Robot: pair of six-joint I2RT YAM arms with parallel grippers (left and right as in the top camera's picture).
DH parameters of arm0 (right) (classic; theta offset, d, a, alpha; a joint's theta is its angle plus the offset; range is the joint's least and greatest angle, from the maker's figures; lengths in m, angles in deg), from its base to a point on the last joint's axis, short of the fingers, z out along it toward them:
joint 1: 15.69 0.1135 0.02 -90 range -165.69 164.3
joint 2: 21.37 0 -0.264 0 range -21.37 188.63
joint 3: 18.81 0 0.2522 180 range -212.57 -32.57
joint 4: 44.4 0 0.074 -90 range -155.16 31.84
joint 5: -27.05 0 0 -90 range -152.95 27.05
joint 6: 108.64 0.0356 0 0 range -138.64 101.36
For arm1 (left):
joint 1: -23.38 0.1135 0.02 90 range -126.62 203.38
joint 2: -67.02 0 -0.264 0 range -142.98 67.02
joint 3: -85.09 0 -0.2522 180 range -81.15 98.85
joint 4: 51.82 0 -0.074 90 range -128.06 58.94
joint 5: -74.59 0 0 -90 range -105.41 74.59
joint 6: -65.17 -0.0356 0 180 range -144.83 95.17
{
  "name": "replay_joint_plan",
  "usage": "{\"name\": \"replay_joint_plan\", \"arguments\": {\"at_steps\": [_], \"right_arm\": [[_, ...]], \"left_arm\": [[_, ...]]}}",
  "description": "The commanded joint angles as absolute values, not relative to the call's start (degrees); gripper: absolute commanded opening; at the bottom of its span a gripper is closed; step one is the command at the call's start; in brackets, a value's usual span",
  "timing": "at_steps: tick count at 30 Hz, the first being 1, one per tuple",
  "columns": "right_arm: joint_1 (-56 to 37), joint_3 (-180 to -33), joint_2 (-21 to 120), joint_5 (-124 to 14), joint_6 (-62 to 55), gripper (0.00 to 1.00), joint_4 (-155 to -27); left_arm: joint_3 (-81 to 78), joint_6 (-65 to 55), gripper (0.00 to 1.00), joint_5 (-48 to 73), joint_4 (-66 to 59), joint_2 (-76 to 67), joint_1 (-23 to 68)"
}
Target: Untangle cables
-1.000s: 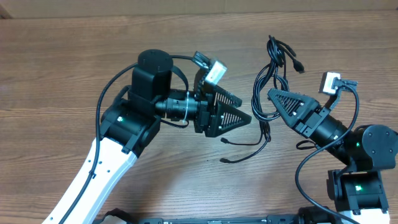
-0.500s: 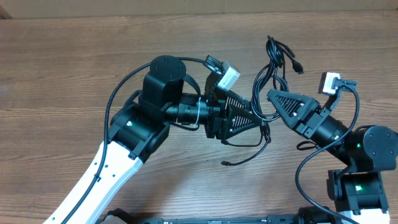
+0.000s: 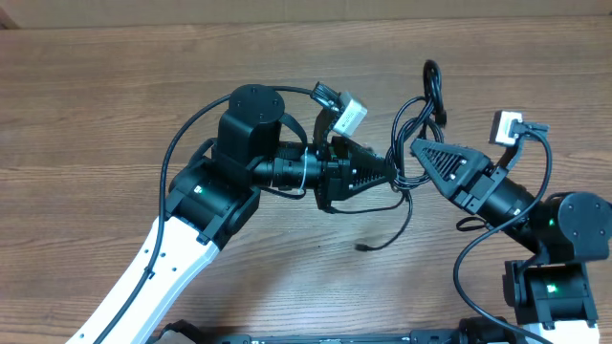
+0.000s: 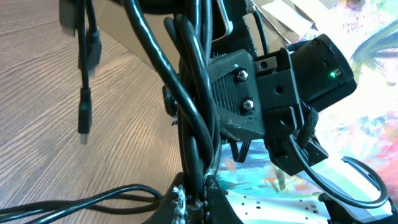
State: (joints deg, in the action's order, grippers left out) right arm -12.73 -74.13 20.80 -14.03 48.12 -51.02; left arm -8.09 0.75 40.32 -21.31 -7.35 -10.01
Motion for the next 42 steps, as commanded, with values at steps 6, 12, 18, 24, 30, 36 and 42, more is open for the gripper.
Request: {"name": "replay_joint_plan", "arguments": {"at_steps": [6,12,18,24,30,36,42], "right_arm": [[-12.8,-75.4,20.5,-11.7,40.2,0.41,-57.3],[-12.8,-75.4,20.5,-11.9,33.6,0.78,-64.5],[-12.8,-75.4,20.5,-11.9,32.1,0.96,-71.7],[-12.8,-75.4,20.5,-11.4,32.3,0.96,-72.6],[-12.8,-75.4,20.5,-11.4,32.1,0.96,-72.6],[-12.8,-75.4,20.5,-11.2,32.3,0.81,-72.4],[-12.8,-75.4,20.5,-10.4,32.3,0.79,-72.0]], "left_arm": [[-7.1,-3.7,0.04,39.7,-21.5,-6.8,-10.2],[-7.1,-8.8,0.04,39.6,-19.1,-6.8,-10.0],[-7.1,-9.7,0.04,32.7,-12.6,-6.8,-8.9],[-7.1,-13.3,0.04,21.7,-4.0,-6.8,-7.6],[-7.1,-19.5,0.04,21.4,-3.4,-6.8,-8.5],[-7.1,-32.2,0.04,19.4,-2.7,-6.8,-13.7],[-7.1,-33.6,0.04,11.0,-2.8,-6.8,-17.1]]}}
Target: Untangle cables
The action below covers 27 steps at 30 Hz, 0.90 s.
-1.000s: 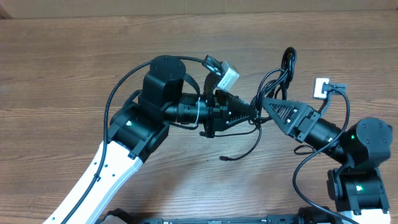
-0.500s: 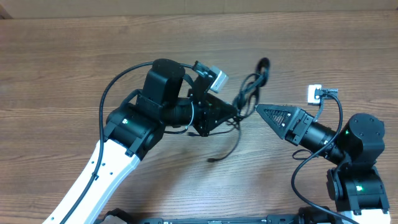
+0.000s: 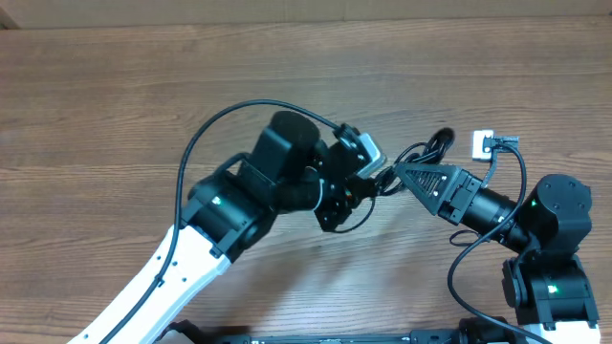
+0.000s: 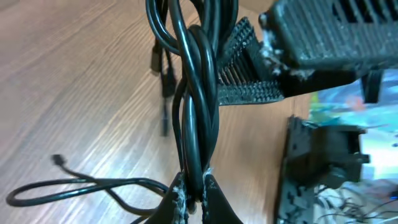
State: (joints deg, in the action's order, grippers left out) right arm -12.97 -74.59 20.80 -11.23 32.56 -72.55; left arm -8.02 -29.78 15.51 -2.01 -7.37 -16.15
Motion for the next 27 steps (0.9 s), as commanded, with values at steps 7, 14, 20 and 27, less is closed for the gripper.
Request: {"name": "replay_joint_plan", "arguments": {"at_steps": [7,14,20,27], "right_arm": [[-12.8,-75.4,20.5,-10.6,32.3,0.73,-71.7],[-12.8,-75.4,20.5,-10.1,32.3,0.73,-71.2],[-12.8,-75.4,20.5,-9.8,32.3,0.72,-70.7],[-12.8,-75.4,20.7,-10.4,32.3,0.66,-68.8]], "left_arm": [[-7.1,-33.6,0.04,11.8,-3.2,-6.8,-17.2],[-7.1,-33.2,0.04,10.1,-3.2,-6.8,-17.2],[-7.1,-31.9,0.04,9.2,-4.0,-6.8,-17.2],[-7.1,-30.8,0.04,12.2,-7.7,-6.8,-19.3]]}}
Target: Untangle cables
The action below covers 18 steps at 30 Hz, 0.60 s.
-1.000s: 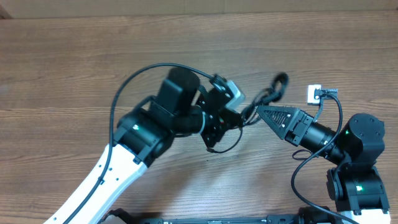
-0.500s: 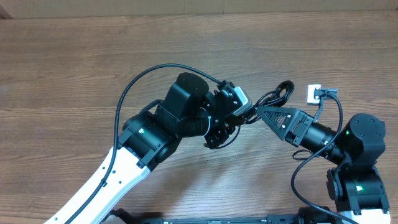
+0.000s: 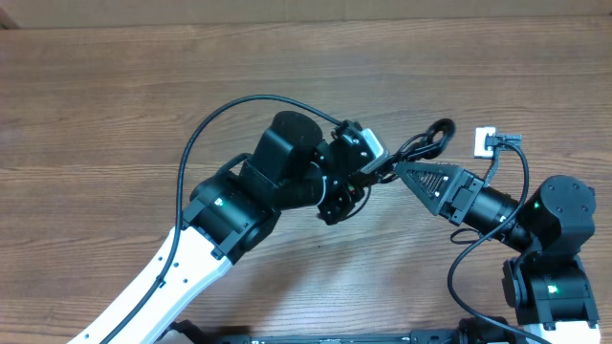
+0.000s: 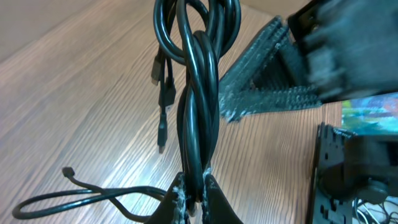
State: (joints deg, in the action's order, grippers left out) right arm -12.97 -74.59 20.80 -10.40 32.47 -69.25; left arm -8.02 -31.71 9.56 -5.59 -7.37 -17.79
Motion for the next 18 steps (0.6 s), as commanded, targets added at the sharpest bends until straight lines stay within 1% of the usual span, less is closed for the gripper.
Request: {"name": "replay_joint_plan", "arguments": {"at_steps": [1,4,5,7,9,10,14,16,18], "right_arm": [[-12.8,-75.4,20.8,-10.4,32.3,0.66,-68.8],[-12.8,-75.4,20.9,-10.3,32.3,0.66,-68.7],[-12.8,-75.4,20.9,-10.3,32.3,0.62,-68.7],[-12.8,-75.4,20.9,-10.3,32.3,0.48,-68.7],[-12.8,-75.4,20.9,-10.3,32.3,0.4,-68.7],[-12.8,-75.4,20.9,-10.2,32.3,0.39,-68.7],[-12.8,-75.4,20.9,-10.2,32.3,0.39,-68.7],[-12.8,-75.4,20.9,-10.2,32.3,0.47,-68.7],[-12.8,-75.4,20.9,-10.2,32.3,0.48,-68.7]], "left_arm": [[-7.1,-30.8,0.04,12.3,-8.2,-6.8,-19.8],[-7.1,-30.8,0.04,12.2,-8.7,-6.8,-20.9],[-7.1,-30.8,0.04,12.0,-8.7,-6.8,-21.0],[-7.1,-30.8,0.04,11.1,-8.6,-6.8,-20.9],[-7.1,-30.8,0.04,9.2,-8.5,-6.8,-20.9],[-7.1,-30.7,0.04,8.0,-8.4,-6.8,-20.9],[-7.1,-29.9,0.05,6.8,-8.4,-6.8,-20.9],[-7.1,-29.9,0.04,6.6,-8.3,-6.8,-20.9],[-7.1,-29.9,0.04,6.1,-8.3,-6.8,-20.9]]}}
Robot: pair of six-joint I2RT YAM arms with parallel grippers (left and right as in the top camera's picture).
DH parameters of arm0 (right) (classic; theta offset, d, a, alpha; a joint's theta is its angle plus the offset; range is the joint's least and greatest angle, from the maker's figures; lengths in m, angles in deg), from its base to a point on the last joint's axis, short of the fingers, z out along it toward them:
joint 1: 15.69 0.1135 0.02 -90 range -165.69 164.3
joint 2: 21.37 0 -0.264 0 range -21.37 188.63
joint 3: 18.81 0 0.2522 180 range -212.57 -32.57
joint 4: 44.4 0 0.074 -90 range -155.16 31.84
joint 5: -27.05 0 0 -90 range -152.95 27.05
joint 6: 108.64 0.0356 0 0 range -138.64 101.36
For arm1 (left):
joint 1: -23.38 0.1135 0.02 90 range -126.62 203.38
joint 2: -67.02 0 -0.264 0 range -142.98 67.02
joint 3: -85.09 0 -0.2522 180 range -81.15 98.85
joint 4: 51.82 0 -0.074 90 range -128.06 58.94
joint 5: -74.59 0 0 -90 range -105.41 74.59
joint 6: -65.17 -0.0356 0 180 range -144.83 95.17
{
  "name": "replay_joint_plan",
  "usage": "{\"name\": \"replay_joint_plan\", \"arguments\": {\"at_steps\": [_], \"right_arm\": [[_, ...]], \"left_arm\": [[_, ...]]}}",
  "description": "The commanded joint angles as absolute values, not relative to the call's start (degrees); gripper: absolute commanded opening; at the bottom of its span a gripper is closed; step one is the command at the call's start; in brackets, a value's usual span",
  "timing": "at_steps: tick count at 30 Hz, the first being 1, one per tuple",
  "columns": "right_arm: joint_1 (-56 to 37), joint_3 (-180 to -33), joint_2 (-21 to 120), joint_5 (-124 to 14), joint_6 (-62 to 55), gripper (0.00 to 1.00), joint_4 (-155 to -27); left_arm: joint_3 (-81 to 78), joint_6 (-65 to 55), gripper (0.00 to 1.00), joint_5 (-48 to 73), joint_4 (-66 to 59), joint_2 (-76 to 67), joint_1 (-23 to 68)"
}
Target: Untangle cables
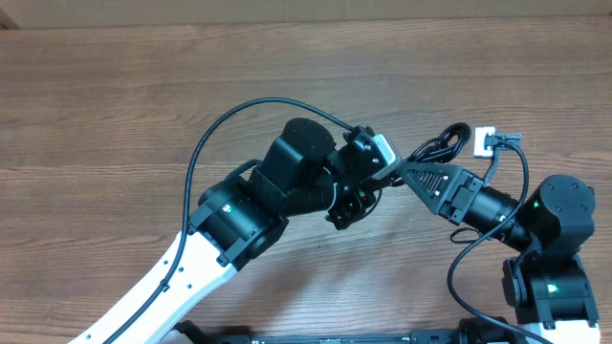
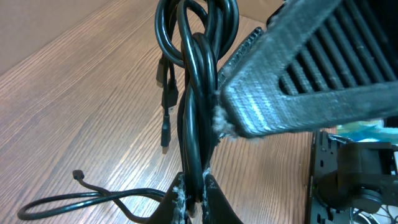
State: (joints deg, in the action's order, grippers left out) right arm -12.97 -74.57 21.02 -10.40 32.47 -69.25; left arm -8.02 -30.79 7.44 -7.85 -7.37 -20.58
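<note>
A bundle of black cables (image 2: 198, 93) rises twisted from my left gripper (image 2: 196, 186), which is shut on its lower end. Its looped top (image 1: 445, 143) lies beside a white plug (image 1: 485, 141). Two connectors (image 2: 165, 99) hang from the bundle, and a thin strand with a small plug (image 2: 78, 175) trails on the table. A white adapter (image 1: 379, 149) sits by my left gripper (image 1: 371, 174). My right gripper (image 1: 402, 170) points left, its ribbed fingers (image 2: 311, 81) closed to a point on the bundle's side.
The wooden table (image 1: 115, 105) stretches bare to the left and back. My right arm's base (image 1: 550, 287) stands at the front right, with its own cable arcing to the white plug. A dark rack (image 2: 354, 174) shows at the table's front edge.
My left gripper and the bundle have shifted a little to the right, toward the right gripper. The bundle's loop now lies closer to the white plug. The right gripper's finger fills more of the left wrist view.
At first both grippers met at a loose tangle mid-table, with strands and a connector spread around them. Then the left arm had turned and the bundle was drawn into one twisted column further back. Since then the grippers have stayed on it, drifting slightly right.
</note>
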Motion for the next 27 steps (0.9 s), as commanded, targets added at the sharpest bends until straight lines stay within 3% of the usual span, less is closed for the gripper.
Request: {"name": "replay_joint_plan", "arguments": {"at_steps": [1,6,21,24,27], "right_arm": [[-12.8,-75.4,20.9,-10.2,32.3,0.48,-68.7],[-12.8,-75.4,20.9,-10.2,32.3,0.36,-68.7],[-12.8,-75.4,20.9,-10.2,32.1,0.17,-68.7],[-12.8,-75.4,20.9,-10.1,32.1,0.04,-68.8],[-12.8,-75.4,20.9,-9.7,32.1,0.04,-68.8]], "left_arm": [[-7.1,-29.9,0.04,5.9,-8.3,-6.8,-20.9],[-7.1,-29.9,0.04,6.2,-8.5,-6.8,-20.9],[-7.1,-28.6,0.04,10.3,-9.9,-6.8,-20.9],[-7.1,-28.7,0.04,9.4,-9.8,-6.8,-20.9],[-7.1,-28.2,0.04,8.4,-9.9,-6.8,-20.8]]}}
